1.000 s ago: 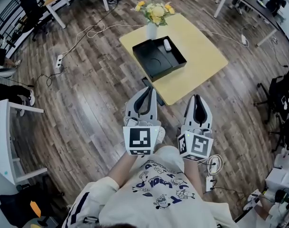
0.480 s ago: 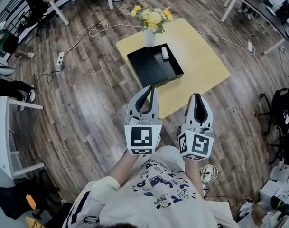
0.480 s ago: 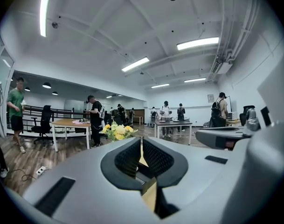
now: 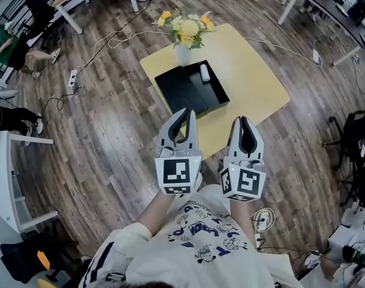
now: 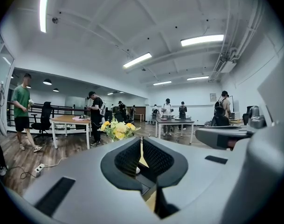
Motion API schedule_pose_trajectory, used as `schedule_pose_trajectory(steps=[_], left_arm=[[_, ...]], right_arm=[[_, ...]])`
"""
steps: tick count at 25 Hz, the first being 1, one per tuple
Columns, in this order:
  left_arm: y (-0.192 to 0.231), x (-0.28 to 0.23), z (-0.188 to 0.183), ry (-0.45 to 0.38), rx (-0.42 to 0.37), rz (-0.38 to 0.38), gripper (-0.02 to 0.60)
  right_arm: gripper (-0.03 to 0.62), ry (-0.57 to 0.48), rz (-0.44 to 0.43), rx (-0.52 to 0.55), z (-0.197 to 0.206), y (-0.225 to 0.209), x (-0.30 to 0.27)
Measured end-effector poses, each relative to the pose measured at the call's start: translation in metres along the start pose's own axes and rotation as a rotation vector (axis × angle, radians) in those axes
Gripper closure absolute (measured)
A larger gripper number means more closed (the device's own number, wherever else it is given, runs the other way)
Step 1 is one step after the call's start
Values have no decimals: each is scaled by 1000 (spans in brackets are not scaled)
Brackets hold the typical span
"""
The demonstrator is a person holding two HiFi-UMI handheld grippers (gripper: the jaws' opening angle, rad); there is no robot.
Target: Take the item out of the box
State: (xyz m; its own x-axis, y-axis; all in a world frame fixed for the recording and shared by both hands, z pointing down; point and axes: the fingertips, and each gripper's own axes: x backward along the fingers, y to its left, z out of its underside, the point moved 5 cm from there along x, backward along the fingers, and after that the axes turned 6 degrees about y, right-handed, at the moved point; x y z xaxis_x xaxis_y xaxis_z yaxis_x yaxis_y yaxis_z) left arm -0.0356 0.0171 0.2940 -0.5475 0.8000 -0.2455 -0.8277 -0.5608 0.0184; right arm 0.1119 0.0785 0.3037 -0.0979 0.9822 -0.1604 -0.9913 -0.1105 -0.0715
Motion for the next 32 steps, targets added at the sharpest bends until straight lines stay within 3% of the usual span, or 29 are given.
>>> schedule_pose_trajectory(steps=[15,24,32], left_arm=[[41,-94,-18,26,3,64,555],[56,-135,-5,93,21,109,555],[51,-164,8,172,46,103,555]], right_arm=[[546,19,78,1,-12,-12,-92],[546,62,142,1,-4,-20,-125],[546,101,150,-11,5,-36,-145]])
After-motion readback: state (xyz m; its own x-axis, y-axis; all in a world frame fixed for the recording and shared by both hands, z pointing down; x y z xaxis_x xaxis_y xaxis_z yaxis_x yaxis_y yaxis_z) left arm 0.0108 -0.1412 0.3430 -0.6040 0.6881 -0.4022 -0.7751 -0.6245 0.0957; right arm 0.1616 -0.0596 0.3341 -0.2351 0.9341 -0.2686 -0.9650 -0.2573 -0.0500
